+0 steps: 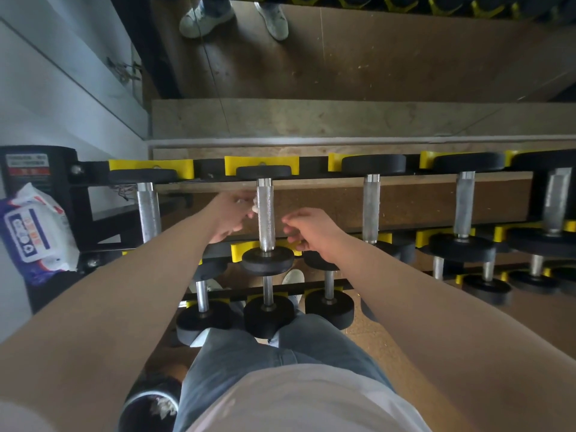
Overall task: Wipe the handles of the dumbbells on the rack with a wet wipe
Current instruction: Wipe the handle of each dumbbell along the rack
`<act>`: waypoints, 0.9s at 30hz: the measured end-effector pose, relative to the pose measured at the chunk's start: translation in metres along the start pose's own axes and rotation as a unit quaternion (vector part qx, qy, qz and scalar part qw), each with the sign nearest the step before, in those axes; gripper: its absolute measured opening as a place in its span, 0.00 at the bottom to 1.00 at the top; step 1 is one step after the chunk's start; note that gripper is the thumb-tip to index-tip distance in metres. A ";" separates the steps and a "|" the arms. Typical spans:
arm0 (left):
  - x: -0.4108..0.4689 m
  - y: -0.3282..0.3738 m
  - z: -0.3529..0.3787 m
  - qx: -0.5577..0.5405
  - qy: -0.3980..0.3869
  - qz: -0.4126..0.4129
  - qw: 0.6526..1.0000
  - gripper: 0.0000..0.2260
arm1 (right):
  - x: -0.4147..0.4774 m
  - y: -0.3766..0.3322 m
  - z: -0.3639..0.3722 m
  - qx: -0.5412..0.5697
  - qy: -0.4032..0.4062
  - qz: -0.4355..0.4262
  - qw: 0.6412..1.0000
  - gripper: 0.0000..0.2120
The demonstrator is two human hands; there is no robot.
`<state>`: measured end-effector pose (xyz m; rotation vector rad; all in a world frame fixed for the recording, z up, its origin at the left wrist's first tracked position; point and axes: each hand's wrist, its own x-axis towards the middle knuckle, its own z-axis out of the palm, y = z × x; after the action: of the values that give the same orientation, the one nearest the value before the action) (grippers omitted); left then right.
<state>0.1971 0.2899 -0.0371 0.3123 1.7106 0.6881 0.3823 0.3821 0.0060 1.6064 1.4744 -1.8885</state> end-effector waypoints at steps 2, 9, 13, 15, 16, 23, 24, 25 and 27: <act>-0.012 -0.001 0.001 0.204 -0.046 0.005 0.978 0.10 | -0.001 0.001 -0.001 -0.001 0.000 0.002 1.000 0.06; 0.002 -0.008 0.003 0.078 -0.043 -0.034 0.995 0.10 | -0.003 0.006 0.003 -0.013 -0.005 0.015 1.000 0.05; 0.008 0.007 0.010 -0.231 -0.018 -0.068 0.970 0.10 | -0.002 0.006 -0.002 -0.001 0.007 0.010 1.000 0.06; 0.008 0.003 0.007 -0.126 -0.045 -0.068 0.989 0.13 | -0.003 0.007 -0.005 0.008 0.009 0.011 1.000 0.06; 0.003 0.001 0.004 -0.024 -0.061 -0.069 0.995 0.13 | -0.004 0.008 -0.005 0.012 0.008 0.012 1.000 0.06; -0.026 0.014 0.012 0.313 -0.073 -0.027 0.946 0.08 | -0.011 0.015 -0.001 0.005 -0.003 0.022 1.000 0.05; -0.028 0.015 0.014 0.308 -0.061 -0.033 0.949 0.09 | -0.012 0.015 -0.001 0.005 -0.003 0.021 1.000 0.05; -0.031 0.014 0.015 0.300 -0.046 -0.038 0.952 0.08 | -0.013 0.015 -0.001 0.004 -0.003 0.018 1.000 0.04; -0.041 0.012 0.020 0.293 -0.005 -0.033 0.956 0.08 | -0.014 0.013 -0.001 0.001 -0.009 0.011 1.000 0.04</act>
<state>0.2246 0.2821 0.0004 0.6645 1.8802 0.1115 0.3973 0.3721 0.0115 1.5962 1.4433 -1.8873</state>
